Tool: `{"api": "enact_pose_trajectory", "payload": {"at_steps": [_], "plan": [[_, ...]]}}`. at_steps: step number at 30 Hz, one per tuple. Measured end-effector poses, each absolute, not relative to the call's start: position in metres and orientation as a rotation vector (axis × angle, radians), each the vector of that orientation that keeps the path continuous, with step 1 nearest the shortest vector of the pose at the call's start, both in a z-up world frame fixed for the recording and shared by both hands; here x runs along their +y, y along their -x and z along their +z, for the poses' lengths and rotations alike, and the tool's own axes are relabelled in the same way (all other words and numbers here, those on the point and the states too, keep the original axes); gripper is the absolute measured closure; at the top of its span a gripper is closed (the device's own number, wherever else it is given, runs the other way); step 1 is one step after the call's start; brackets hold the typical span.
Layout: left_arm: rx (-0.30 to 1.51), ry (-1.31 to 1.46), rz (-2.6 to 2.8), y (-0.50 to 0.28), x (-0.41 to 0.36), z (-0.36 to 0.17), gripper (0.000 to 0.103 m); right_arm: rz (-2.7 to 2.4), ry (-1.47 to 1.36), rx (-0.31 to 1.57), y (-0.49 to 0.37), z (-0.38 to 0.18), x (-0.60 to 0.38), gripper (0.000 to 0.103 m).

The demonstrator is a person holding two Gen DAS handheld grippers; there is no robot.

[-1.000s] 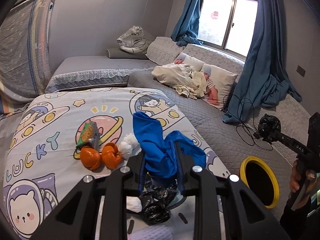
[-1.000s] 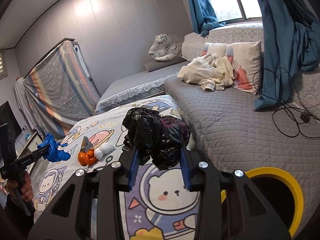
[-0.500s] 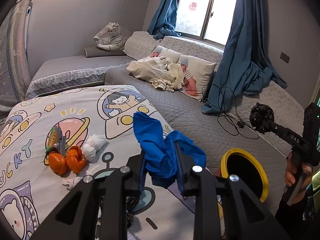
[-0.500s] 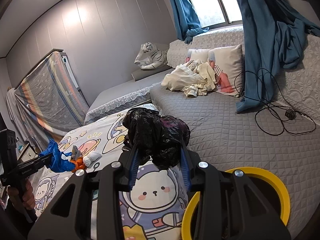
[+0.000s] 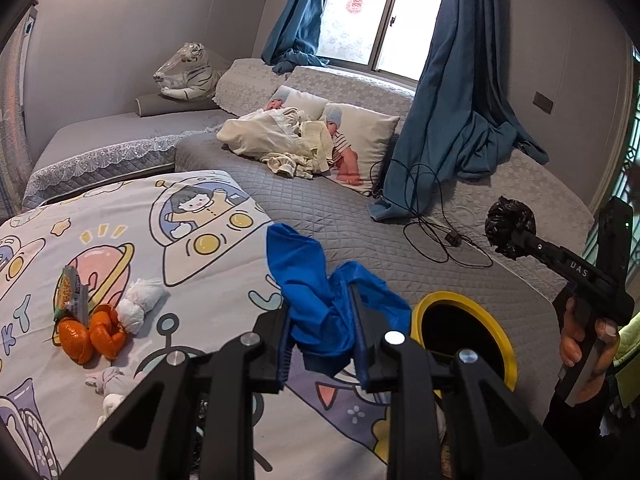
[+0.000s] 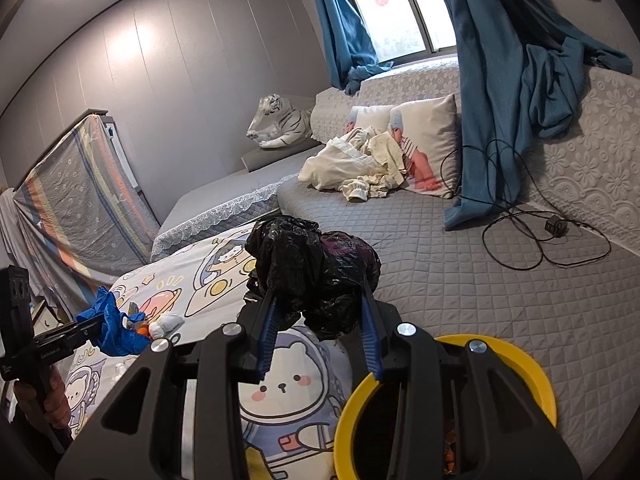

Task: Collect trash
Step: 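Carry the blue glove and black bags in both tools over the yellow bin, then open both tools to drop the glove and black bags into the bin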

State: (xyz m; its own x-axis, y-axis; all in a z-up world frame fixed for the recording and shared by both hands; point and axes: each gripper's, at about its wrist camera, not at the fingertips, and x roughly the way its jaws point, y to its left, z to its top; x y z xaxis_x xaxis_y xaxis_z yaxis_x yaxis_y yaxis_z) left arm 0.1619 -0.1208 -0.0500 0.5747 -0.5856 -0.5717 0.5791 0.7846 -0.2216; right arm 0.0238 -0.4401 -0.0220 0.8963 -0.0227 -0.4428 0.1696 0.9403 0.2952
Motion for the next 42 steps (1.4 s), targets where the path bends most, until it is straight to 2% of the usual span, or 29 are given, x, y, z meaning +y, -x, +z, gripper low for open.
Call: {"api": "enact_pose_trajectory", "payload": {"at_steps": [19,33,42], "plan": [[0.716,-0.077,-0.928,-0.14,-0.244,-0.063,0.08,-0.274,-0.396,0.45,0.024,-0.049,-0.504,0.069],[0.863,-0.186,-1.084,-0.118,-0.348,-0.132,0.08,-0.372,-0.489,0.575,0.032,-0.117,-0.548,0.068],[0.924,-0.233,-1.088,-0.113,-0.378,-0.166,0.079,-0.395,-0.534,0.658,0.025,-0.157,-0.561,0.068]]}}
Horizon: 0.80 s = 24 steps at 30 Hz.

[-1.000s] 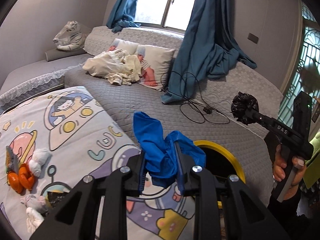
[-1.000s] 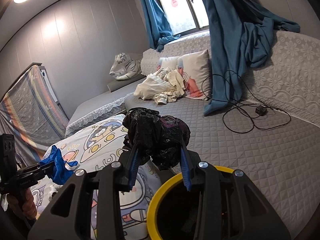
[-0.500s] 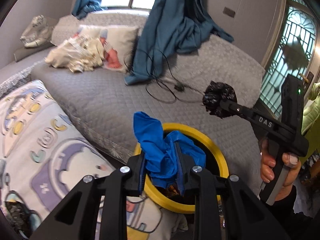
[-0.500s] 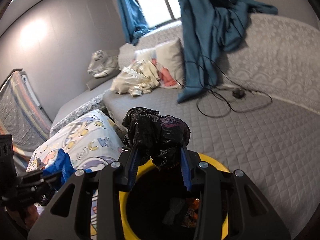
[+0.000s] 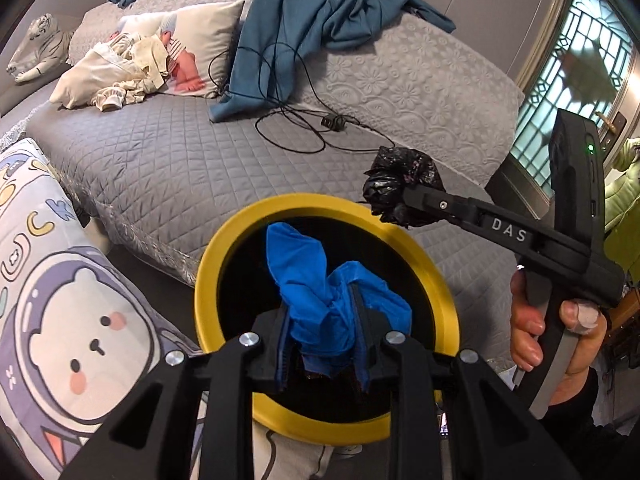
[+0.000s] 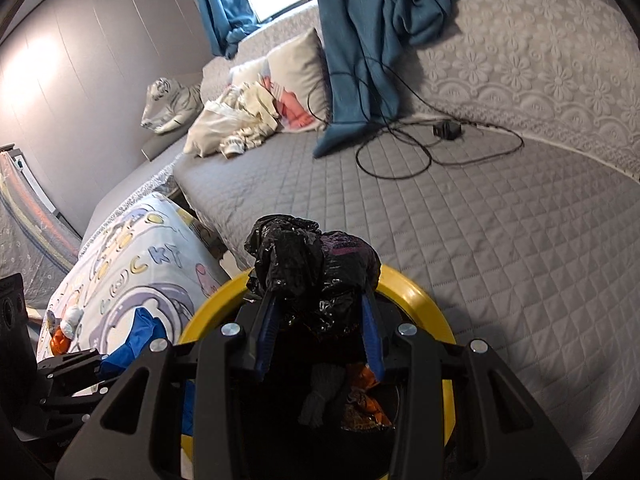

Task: Collect trash
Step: 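Open both tools to drop the glove and black bags into the bin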

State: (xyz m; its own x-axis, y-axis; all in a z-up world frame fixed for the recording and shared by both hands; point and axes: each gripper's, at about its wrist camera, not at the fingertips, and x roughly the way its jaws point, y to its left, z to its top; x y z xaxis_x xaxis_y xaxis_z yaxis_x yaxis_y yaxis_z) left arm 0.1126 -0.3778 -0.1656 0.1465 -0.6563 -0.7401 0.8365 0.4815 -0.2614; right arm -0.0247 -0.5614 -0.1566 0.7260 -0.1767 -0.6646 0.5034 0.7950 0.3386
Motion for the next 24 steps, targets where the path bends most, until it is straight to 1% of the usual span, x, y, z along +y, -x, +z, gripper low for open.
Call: {"api": "enact_pose_trajectory", "payload": {"at_steps": [3,4,6,8,11,12,13,14,16,18,19,24], "plan": [[0.951,-0.222,-1.089,-0.113,-0.381,-0.172,0.077,-0.398,-0.539,0.681,0.022,-0.165,-0.562,0.067],[0.958,-0.218,-1.09,-0.113,-0.38,-0.173,0.075,-0.397,-0.54,0.687,0.022,-0.168,-0.562,0.067],[0.964,-0.215,-1.1,-0.112,-0.38,-0.176,0.073,-0.399,-0.546,0.696,0.022,-0.172,-0.562,0.064],[0.958,-0.213,-1.102,-0.11,-0.38,-0.176,0.059,-0.401,-0.547,0.708,0.021,-0.174,-0.563,0.059],[0.955,-0.195,-1.094,-0.11,-0.377,-0.177,0.047,-0.422,-0.553,0.716,0.022,-0.178,-0.566,0.053],[0.959,-0.185,-1.092,-0.111,-0.375,-0.177,0.044,-0.424,-0.56,0.715,0.023,-0.179,-0.568,0.052],[0.964,-0.171,-1.09,-0.113,-0.374,-0.177,0.039,-0.425,-0.569,0.714,0.024,-0.18,-0.57,0.049],[0.967,-0.156,-1.085,-0.115,-0.372,-0.176,0.037,-0.428,-0.573,0.714,0.025,-0.181,-0.571,0.047],[0.961,-0.149,-1.078,-0.116,-0.369,-0.174,0.036,-0.437,-0.572,0.71,0.026,-0.18,-0.572,0.047],[0.949,-0.137,-1.066,-0.118,-0.365,-0.171,0.031,-0.439,-0.572,0.705,0.027,-0.178,-0.572,0.044],[0.941,-0.126,-1.062,-0.119,-0.362,-0.169,0.03,-0.442,-0.574,0.697,0.028,-0.177,-0.572,0.039],[0.902,-0.084,-1.019,-0.13,-0.343,-0.154,0.029,-0.452,-0.552,0.656,0.029,-0.165,-0.566,0.038]]}}
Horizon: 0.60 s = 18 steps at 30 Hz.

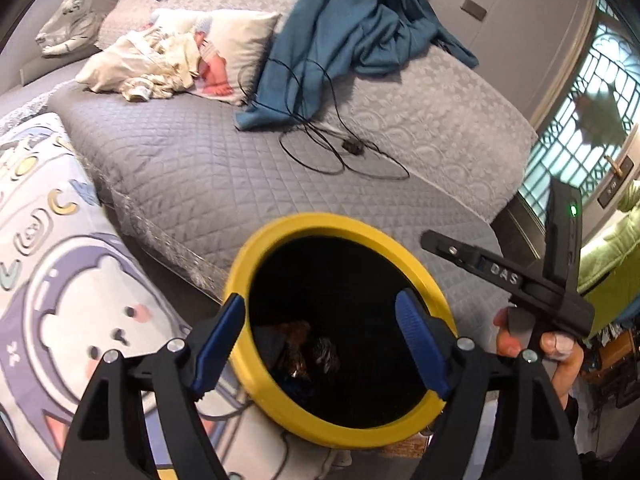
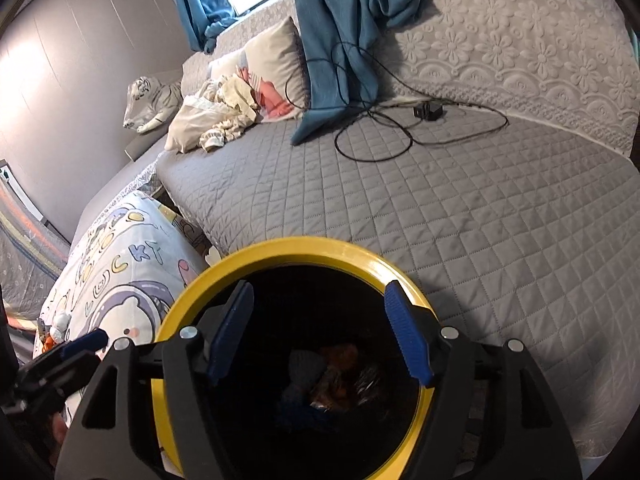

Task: Collect trash
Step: 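Open both tools to drop the glove and black bags into the bin, then move both open tools back over the trash on the bed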

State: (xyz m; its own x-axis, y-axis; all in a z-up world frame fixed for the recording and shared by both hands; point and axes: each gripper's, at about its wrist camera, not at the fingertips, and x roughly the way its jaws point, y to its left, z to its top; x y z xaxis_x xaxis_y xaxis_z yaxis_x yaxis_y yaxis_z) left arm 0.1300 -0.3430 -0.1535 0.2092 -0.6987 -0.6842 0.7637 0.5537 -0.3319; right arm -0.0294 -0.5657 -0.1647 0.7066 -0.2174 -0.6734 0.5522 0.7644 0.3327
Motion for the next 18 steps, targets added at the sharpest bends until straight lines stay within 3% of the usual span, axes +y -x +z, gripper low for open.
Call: {"api": "enact_pose_trajectory", "payload": {"at_steps": [18], "plan": [[0.691,0.024,-0.734,-0.185,-0.192,-0.076,0.019,-0.187,-0.383,0.56,-0.031,-0.101,-0.467,0.034]]}}
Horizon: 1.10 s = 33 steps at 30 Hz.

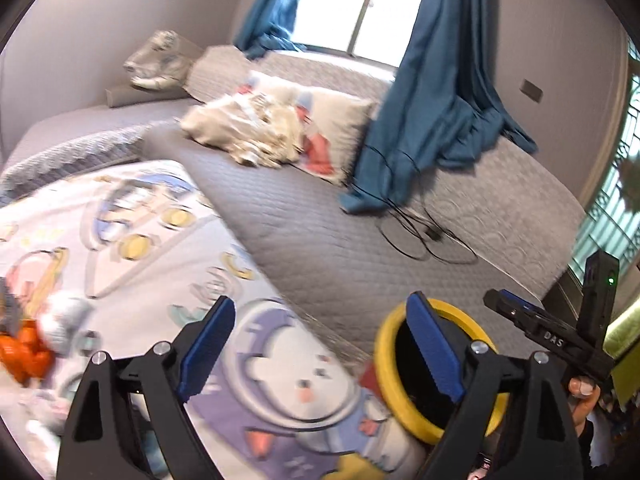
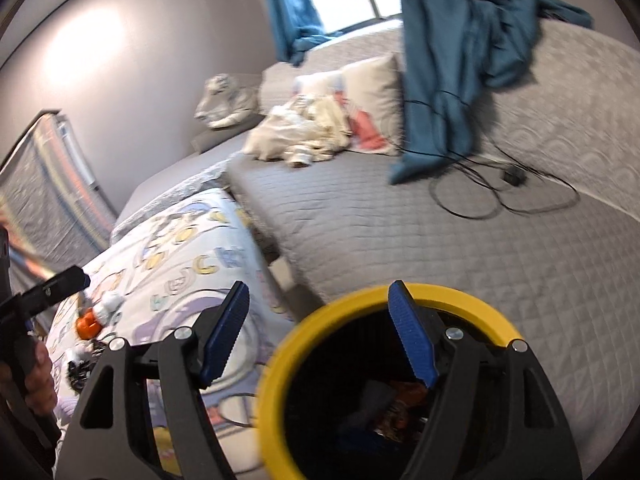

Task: Collect trash
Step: 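Move both open tools back over the trash on the bed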

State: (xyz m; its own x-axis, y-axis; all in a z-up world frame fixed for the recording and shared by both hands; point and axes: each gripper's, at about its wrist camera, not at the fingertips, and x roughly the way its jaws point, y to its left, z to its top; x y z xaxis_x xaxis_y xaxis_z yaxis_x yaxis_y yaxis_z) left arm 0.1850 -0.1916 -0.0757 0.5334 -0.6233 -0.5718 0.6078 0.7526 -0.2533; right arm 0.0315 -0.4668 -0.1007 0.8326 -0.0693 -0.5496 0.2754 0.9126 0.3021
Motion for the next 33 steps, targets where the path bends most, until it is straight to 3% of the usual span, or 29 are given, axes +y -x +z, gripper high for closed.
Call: {"api": "enact_pose_trajectory", "payload": {"at_steps": [14,23,33], "plan": [[0.571,0.08,-0.477,-0.179,-0.029,-0.047,0.016,0.077,-0.253,0.569,-0.097,-0.07,-0.337,0.034],[0.564,0.129,-0.37,-0.154,0.064,-0.061,0.014,0.202,-0.187,0.619,-0.121,-0.075,-0.26,0.034],[0.577,0.161,-0.389,-0.111,0.108,-0.093,0.014,0.318,-0.122,0.687,-0.131,-0.094,-0.194,0.034]]}}
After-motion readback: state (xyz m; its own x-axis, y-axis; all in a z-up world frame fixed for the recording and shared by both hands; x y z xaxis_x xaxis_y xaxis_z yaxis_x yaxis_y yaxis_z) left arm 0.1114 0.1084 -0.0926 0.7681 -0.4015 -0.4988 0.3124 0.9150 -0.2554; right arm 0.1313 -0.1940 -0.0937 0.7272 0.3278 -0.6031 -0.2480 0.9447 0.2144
